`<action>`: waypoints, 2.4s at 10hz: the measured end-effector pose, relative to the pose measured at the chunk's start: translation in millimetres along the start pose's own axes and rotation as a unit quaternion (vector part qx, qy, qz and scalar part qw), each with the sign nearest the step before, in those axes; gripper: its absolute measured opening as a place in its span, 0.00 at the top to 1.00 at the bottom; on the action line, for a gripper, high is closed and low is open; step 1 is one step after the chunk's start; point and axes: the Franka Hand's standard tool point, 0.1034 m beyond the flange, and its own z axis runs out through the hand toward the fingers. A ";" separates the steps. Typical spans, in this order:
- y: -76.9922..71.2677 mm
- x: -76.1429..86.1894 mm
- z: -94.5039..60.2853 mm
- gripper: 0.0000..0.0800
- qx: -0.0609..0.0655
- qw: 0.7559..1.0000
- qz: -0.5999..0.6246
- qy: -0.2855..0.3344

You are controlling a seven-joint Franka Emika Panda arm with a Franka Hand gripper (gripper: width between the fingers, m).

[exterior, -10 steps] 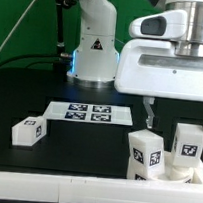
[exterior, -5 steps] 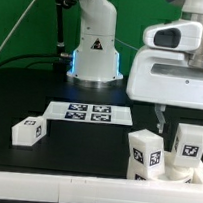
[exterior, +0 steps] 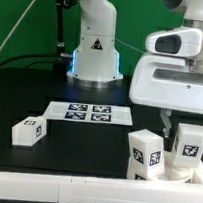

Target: Assemble stool

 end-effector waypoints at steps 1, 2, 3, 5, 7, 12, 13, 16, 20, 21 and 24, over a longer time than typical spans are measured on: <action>0.1 -0.1 0.2 0.52 0.000 0.999 0.041 0.000; 2.4 0.2 1.0 0.58 -0.002 0.998 0.057 -0.001; 3.0 0.4 1.2 0.58 -0.002 0.995 0.104 -0.001; 3.9 0.8 1.5 0.58 -0.003 0.985 0.170 0.000; 7.2 5.0 2.3 0.58 0.003 0.960 0.281 0.008; 8.1 5.6 4.1 0.58 0.038 0.844 0.535 0.013; 7.5 4.4 3.8 0.58 0.037 0.831 0.556 0.010; 6.6 4.6 4.1 0.58 0.042 0.778 0.627 0.002; 5.7 5.5 3.6 0.34 0.046 0.785 0.618 0.002; 3.7 12.3 -5.1 0.22 0.070 0.795 0.602 0.010; 5.4 13.8 -26.2 0.19 0.090 0.877 0.472 0.022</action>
Offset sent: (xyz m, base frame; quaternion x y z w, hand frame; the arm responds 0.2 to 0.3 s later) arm 0.0000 0.0000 0.0000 0.0000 0.0000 0.1938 0.9810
